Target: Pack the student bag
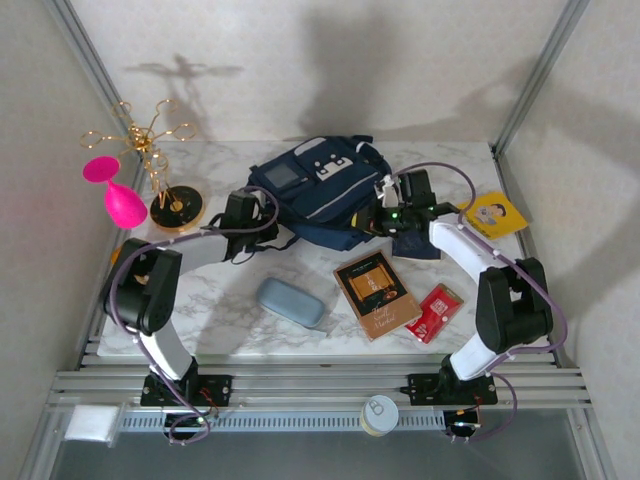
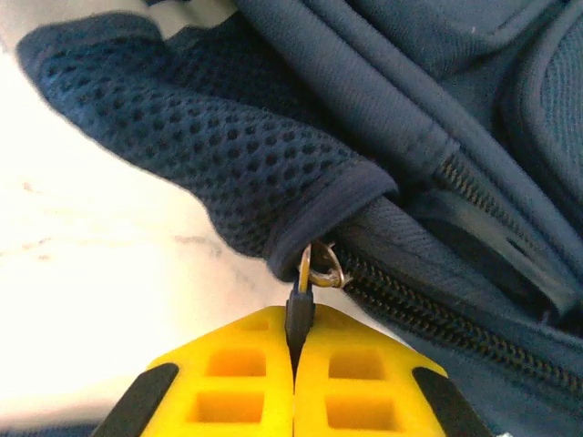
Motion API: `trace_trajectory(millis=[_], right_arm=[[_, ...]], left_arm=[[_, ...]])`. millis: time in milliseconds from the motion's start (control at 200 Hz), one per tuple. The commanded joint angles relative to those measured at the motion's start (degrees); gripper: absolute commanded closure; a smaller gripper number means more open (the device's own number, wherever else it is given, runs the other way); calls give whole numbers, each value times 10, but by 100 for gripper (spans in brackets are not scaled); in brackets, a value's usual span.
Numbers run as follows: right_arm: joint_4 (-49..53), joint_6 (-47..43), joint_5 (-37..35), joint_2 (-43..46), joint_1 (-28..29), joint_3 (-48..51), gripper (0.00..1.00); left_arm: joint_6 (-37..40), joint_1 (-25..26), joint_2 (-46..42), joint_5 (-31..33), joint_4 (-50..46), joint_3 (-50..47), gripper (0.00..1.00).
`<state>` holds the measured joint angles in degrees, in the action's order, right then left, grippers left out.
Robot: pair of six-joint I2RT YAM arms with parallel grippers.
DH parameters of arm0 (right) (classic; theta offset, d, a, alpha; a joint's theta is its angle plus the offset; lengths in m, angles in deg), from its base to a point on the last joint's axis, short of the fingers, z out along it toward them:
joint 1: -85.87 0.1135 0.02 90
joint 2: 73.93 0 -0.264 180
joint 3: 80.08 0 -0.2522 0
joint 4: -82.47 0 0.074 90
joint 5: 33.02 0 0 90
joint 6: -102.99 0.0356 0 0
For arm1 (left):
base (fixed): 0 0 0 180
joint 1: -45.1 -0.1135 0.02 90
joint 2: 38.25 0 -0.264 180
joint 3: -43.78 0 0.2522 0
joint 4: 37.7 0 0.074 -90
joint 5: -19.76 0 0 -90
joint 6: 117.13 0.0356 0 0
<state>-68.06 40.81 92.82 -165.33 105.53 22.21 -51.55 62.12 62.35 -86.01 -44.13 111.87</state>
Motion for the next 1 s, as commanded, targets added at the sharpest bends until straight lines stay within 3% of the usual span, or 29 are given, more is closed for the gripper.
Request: trace_trajectory(millis=[0,160,245,305,400,486,551,656,776,996], right_arm=[[-67,16,28,-7,28,5,100],[-147,77,-50,-51,82,-8,100],[-210,123,-67,-79,97,-10,100],[-221,130,-87,-99,102,-20,95],[-227,127,-89,-118,110,-25,73],[-196,95,-84,-113,123,-29,50],[-147,71,-93,-90,124,-23,39],[-78,37,-113,-17,120,19,25],[-2,23,-135,64,99,69,17],[140,38,-222,162,23,135,13]], left_arm=[[-6,-34,25,59,-7,42,100],[10,-34,28,59,-35,69,100],[13,-35,15,64,-62,75,76],[10,-34,-14,46,-61,54,65],[-8,-34,-73,35,-48,4,55],[-33,-31,-122,19,-49,-27,54],[-57,-19,-155,-2,-48,-51,53],[-93,28,-208,-2,-35,-93,51],[-155,95,-233,16,-31,-123,50],[-289,257,-244,78,17,-164,48]])
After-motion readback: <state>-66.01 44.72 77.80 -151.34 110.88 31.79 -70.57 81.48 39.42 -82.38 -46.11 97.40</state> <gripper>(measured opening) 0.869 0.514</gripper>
